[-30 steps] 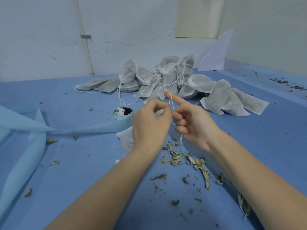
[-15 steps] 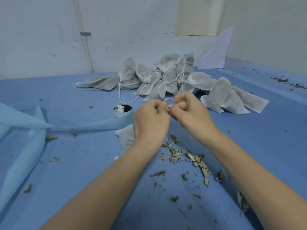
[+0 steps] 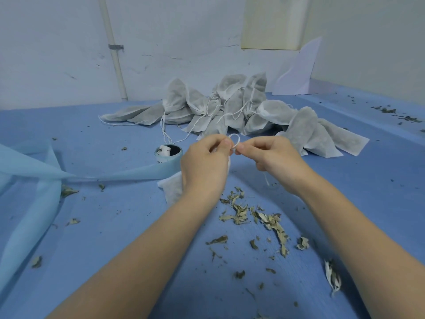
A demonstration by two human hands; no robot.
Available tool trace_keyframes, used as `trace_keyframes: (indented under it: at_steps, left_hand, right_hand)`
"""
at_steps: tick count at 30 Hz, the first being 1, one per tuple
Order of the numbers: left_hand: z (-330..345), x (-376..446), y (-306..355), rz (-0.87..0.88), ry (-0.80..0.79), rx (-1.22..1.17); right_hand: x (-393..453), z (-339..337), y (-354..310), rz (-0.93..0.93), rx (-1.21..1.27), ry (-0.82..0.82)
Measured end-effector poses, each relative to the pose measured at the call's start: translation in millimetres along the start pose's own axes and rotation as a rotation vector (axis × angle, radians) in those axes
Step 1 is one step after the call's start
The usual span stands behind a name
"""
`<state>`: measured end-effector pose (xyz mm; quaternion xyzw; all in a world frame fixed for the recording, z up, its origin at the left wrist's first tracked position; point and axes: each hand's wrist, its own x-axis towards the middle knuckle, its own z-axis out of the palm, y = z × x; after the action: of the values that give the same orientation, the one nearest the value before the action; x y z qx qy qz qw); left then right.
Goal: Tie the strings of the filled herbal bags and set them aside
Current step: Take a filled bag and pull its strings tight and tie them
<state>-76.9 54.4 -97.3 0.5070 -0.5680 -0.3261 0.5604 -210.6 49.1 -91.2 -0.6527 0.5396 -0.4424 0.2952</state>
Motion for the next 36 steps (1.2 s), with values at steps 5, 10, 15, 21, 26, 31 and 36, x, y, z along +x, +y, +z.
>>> trace_keyframes:
  at_steps: [5,10,15,21,26,31,36]
  left_hand:
    - [2,-5,-5,0.358,0.037,0.478]
    - [4,-9,-10,0.475,0.105,0.614]
    - [4,-9,-7,0.264,0.082,0.525]
    - [2,-7,2,0.004,0.063,0.281]
    - [0,-4,1,-0.018,0.033,0.196]
    - [1,-7,-1,0.056,0.041,0.11]
    - [1,-11,-2,0.23,0.129,0.101]
  right_hand:
    - [0,-4,-3,0.136,0.249,-0.017]
    - [1,-10,-4,0.258,0.485,-0.118]
    - [-3,-3,0,0.153,0.273,-0.04]
    - [-4,5,-5,0.212,0.385,-0.006]
    - [-4,6,-10,0.436,0.874,-0.175]
    - [-5,13,-10,0.511,1.089,-0.22]
    - [-5,9,-12,0.507,1.087,-0.157]
